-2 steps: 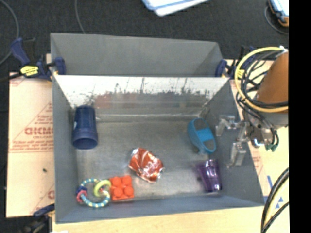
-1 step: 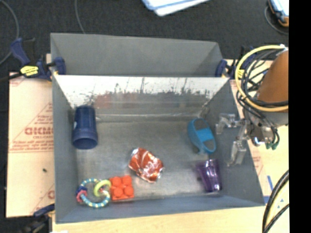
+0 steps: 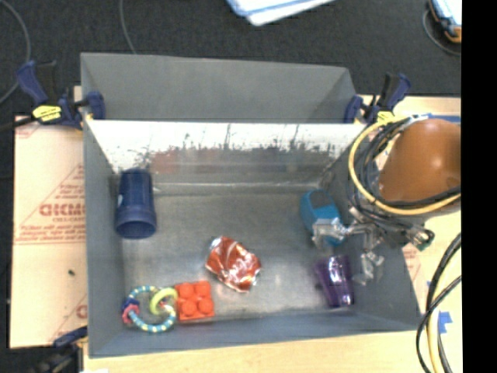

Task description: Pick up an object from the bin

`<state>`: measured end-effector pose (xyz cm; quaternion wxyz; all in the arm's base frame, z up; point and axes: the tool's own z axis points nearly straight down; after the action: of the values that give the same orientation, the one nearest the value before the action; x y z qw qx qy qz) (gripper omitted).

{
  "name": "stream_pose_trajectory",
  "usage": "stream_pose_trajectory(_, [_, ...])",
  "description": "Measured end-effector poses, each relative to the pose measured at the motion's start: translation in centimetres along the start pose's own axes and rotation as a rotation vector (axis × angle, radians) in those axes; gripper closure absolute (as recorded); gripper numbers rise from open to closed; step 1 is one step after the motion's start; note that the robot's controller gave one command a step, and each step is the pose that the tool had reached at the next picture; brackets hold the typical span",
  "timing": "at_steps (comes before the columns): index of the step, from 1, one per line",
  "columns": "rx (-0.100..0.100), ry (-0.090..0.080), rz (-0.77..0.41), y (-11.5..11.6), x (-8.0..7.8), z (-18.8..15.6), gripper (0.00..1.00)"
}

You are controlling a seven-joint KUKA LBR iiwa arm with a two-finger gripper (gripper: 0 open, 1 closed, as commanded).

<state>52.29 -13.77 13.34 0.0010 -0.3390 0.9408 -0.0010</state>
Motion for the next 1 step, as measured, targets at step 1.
stream_pose_trajectory(1, [0.007, -0.005, -0.014, 0.52, 3.03, -2.88, 0.0])
